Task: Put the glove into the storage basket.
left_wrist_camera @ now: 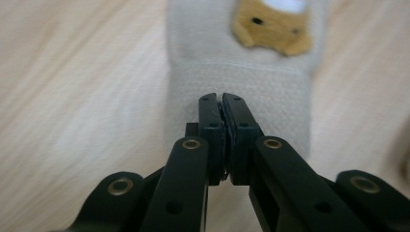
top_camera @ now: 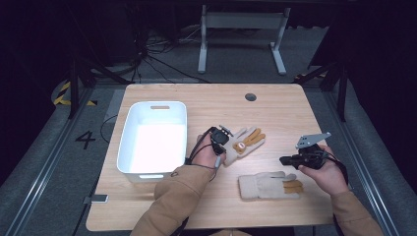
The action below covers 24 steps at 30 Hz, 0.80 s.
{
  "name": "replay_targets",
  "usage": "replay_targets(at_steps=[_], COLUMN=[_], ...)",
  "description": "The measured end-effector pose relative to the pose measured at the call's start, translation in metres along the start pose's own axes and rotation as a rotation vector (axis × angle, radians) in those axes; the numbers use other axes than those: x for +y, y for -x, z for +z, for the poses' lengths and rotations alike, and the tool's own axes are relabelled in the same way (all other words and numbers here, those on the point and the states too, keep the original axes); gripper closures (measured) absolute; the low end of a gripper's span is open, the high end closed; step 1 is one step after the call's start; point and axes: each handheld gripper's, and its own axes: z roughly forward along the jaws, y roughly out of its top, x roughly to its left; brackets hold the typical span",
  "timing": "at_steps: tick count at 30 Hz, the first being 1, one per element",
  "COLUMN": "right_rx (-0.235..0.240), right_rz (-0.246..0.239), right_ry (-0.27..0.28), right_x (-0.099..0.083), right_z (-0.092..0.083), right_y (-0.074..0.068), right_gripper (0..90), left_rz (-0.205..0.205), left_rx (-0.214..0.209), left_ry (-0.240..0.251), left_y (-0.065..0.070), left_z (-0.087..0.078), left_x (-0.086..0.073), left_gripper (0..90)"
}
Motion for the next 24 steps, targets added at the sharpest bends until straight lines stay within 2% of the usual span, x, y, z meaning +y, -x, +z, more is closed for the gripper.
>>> replay_targets(at_steps=[3,7,9,13,14,15,17,20,22,24], right_rx=[0.001,0.001,0.004,0.005,0.005,0.003,0.003,0.009,0.012,0.018], right_rz=[-0.002,-0.002,-0.009,-0.034,-0.034,-0.055,-0.067,-0.082,-0.099,-0.102], right_ry=[-0.005,0.002,0.014,0.041,0.041,0.057,0.060,0.066,0.070,0.069], right_x=[0.000,0.001,0.003,0.010,0.010,0.014,0.017,0.022,0.029,0.034], right_z=[0.002,0.002,0.002,0.003,0.003,0.005,0.007,0.010,0.014,0.019], right_y=[0.000,-0.001,-0.002,-0.003,-0.003,-0.004,-0.004,-0.003,-0.001,0.002], right_gripper=[89.7,89.4,88.1,83.2,83.2,78.2,75.1,72.4,69.7,67.2], left_rz=[-0.015,-0.012,-0.017,0.002,0.002,0.015,0.025,0.023,0.022,0.018], left_rx=[0.009,-0.023,-0.059,-0.102,-0.102,-0.109,-0.121,-0.131,-0.143,-0.161], left_ry=[0.014,0.066,0.097,0.140,0.140,0.159,0.177,0.193,0.233,0.246], left_y=[-0.005,-0.007,-0.006,-0.001,-0.001,0.002,0.006,0.009,0.012,0.013], left_z=[0.000,-0.007,-0.013,-0.032,-0.032,-0.042,-0.051,-0.058,-0.069,-0.074], left_x=[0.002,0.000,-0.002,-0.008,-0.008,-0.011,-0.014,-0.018,-0.026,-0.031], left_gripper=[84.1,83.1,82.1,79.6,78.8,78.1,76.3,73.8,71.7,70.9])
